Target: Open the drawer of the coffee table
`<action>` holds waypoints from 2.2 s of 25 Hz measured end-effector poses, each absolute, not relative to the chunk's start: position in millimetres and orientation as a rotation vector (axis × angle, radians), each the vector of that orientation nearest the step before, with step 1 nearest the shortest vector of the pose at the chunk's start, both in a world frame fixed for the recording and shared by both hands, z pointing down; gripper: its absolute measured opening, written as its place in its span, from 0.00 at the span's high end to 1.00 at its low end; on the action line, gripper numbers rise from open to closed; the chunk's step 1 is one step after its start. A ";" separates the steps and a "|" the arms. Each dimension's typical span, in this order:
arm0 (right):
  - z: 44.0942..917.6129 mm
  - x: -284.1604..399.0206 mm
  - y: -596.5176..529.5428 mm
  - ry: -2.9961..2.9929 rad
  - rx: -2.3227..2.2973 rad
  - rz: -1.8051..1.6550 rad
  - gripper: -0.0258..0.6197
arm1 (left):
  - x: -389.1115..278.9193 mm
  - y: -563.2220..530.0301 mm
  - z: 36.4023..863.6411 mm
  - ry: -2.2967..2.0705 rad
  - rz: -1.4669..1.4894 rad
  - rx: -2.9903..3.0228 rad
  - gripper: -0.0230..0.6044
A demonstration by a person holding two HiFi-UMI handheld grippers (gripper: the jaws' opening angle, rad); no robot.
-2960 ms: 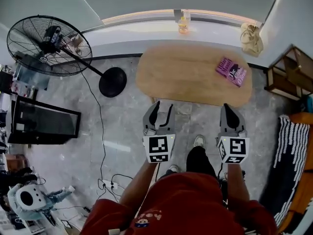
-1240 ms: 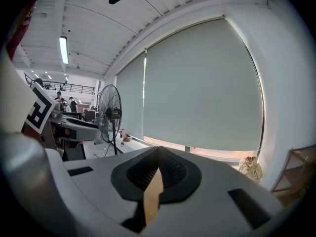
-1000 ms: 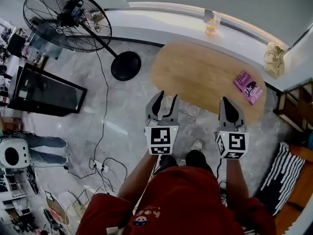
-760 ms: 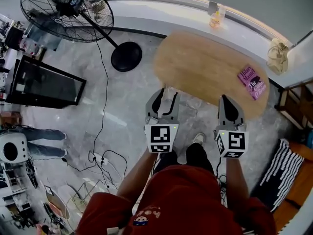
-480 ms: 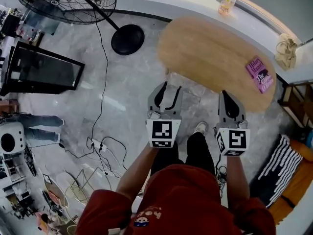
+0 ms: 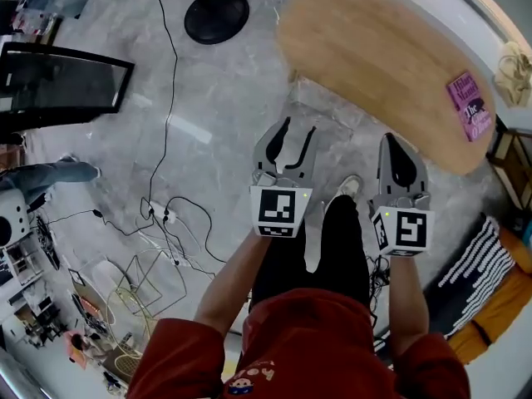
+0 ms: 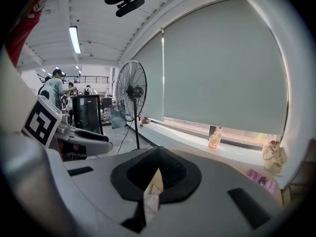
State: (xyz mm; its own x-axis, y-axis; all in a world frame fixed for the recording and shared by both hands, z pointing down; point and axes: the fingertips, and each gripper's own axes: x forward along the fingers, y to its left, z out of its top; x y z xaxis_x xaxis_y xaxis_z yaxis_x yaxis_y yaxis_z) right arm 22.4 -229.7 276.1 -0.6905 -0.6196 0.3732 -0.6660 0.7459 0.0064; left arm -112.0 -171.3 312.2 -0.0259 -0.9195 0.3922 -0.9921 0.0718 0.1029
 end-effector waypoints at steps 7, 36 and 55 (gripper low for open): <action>369.9 14.5 -212.9 -2.564 0.939 0.186 0.96 | -117.0 -168.2 416.5 -1.961 0.254 1.853 0.67; 713.9 53.7 -216.0 -2.482 1.040 0.173 0.96 | -78.7 -197.2 798.8 -1.847 0.359 1.876 0.67; 738.4 62.4 -256.0 -2.486 0.965 0.182 0.96 | -58.0 -274.2 822.6 -1.407 -0.600 1.534 0.61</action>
State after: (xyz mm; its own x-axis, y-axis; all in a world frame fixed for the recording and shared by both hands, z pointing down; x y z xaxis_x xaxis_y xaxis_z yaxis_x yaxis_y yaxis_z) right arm 62.4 -256.0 738.4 -0.6457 -0.6043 0.4668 -0.6659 0.7448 0.0430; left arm -58.0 -274.2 822.6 0.2216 -0.9472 0.2316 -0.4889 0.0975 0.8669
